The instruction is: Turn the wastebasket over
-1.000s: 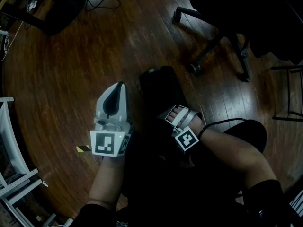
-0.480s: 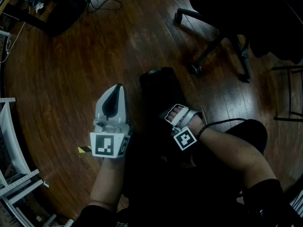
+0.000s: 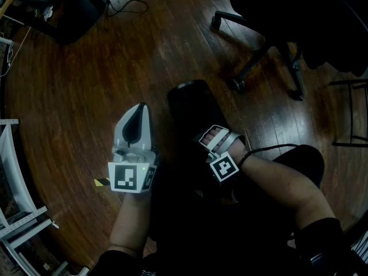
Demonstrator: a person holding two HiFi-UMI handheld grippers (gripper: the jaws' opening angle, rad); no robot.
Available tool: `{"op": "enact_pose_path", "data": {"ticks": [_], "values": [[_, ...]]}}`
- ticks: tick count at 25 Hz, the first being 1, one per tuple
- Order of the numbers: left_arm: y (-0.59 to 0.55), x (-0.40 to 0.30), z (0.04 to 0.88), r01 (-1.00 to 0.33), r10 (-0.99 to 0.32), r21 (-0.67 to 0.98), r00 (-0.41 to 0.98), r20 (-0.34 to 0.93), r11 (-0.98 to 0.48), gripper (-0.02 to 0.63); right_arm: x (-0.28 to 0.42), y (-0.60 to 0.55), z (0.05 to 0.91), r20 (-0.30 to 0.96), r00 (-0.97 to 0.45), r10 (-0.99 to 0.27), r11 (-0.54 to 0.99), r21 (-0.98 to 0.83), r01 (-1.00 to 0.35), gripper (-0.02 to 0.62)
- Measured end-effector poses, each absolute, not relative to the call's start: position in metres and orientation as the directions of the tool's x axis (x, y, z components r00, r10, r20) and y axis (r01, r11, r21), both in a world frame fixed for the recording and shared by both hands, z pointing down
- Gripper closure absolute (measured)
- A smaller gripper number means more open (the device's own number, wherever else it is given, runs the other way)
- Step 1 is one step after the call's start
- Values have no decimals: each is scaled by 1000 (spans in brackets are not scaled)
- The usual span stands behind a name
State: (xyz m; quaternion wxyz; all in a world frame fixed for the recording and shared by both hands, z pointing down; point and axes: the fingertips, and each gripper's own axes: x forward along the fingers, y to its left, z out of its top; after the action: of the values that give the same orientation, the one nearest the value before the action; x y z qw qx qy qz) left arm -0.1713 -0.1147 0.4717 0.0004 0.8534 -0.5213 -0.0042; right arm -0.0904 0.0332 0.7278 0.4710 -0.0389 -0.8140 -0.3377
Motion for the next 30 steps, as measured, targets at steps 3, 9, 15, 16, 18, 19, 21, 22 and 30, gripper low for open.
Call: {"op": "enact_pose_path", "data": {"ticks": [3,9,15,16,18,19,21,22,30], "values": [[-114,-173,468,-892,-892,11,451,-20,-451,606,-93,17,714,767,-572,-292,778,538,324,473],[-112,-172,458,-896,-895,9,443,-50,-444,606,-94,-13,691,723,-591,-358,769,587,253,520],[-106,-176,460,-905,-905,-16,425,-37,-424,606,-94,-57,667,704,-598,-383,751,614,242,559],[-105,-176,461,-906,-905,-17,423,-33,-423,606,-92,-66,662,699,-597,-393,748,621,235,565],[-101,-179,463,-911,-911,-20,412,-13,-412,606,-89,-79,655,691,-598,-406,742,631,226,572],[-99,-182,465,-914,-914,-22,405,0,-405,606,-87,-84,652,688,-599,-409,738,635,226,576],[-97,-185,469,-917,-917,-21,398,15,-399,606,-83,-92,649,686,-598,-414,732,642,230,581],[-97,-186,470,-918,-918,-21,397,18,-397,606,-82,-97,648,685,-596,-418,731,643,227,583],[-95,-193,469,-919,-919,-35,393,18,-393,606,-71,-128,635,681,-589,-435,818,572,57,589]]}}
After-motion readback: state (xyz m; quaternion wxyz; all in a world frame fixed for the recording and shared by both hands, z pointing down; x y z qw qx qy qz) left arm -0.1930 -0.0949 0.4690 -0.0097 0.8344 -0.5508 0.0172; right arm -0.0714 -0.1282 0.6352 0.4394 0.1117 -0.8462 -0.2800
